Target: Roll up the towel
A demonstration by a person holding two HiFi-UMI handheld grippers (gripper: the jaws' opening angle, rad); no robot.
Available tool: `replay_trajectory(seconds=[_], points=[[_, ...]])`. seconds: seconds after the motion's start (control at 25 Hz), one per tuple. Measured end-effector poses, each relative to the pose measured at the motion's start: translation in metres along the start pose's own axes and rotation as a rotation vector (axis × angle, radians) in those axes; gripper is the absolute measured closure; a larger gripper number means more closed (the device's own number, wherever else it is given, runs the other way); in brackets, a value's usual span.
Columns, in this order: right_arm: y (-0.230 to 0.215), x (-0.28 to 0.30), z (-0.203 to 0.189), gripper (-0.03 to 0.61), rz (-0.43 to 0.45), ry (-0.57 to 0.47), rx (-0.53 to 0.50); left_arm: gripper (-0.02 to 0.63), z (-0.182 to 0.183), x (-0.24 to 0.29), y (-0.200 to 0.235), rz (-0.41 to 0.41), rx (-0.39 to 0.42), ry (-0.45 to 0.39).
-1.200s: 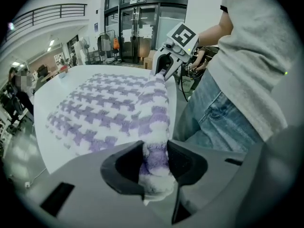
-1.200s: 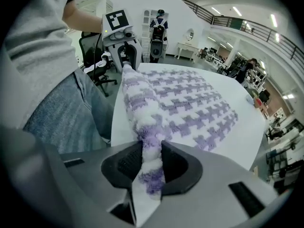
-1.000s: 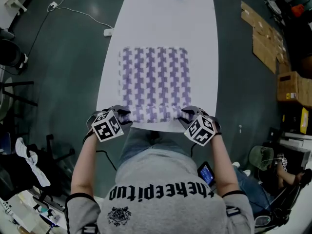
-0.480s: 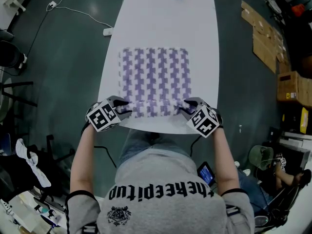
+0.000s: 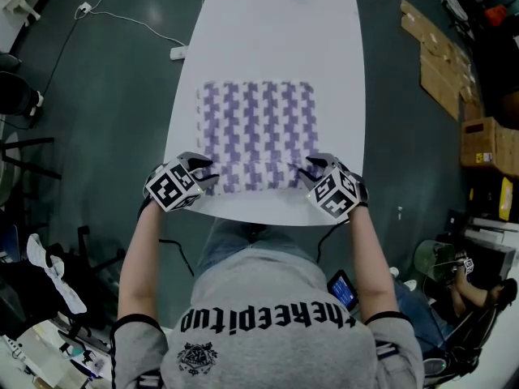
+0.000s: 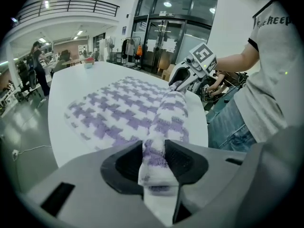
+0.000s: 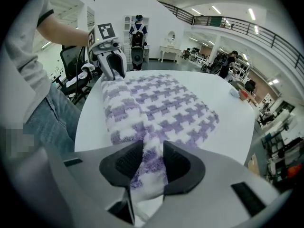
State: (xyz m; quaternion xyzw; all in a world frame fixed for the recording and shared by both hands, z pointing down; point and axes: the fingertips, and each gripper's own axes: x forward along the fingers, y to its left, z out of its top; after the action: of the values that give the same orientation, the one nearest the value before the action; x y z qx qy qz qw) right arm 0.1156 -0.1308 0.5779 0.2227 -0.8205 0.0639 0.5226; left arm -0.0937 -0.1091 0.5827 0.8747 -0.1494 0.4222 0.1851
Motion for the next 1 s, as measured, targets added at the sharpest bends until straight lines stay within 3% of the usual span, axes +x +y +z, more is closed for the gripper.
replay_trajectory(seconds=[0.32,0.76,0.88,1.0], points=[[-0.002,0.004,0.001,0.446,-0.023,0.025,-0.016,0.466,0.002,-0.001,0.002,0.015,-0.003,-0.004],[-0.01,-0.048,0.028,0.445,-0.15,-0.117,-0.02,0.461,0.041,-0.047,-0.017,0.154,0.26,-0.09],[0.006,-0.047,0.037,0.445,-0.105,-0.097,-0.081,0.437,0.038,-0.044,-0.028,0.127,0.309,-0.045],[0.035,-0.029,0.017,0.407,-0.076,-0.039,-0.151,0.389,0.008,-0.018,-0.048,0.104,0.317,0.037]])
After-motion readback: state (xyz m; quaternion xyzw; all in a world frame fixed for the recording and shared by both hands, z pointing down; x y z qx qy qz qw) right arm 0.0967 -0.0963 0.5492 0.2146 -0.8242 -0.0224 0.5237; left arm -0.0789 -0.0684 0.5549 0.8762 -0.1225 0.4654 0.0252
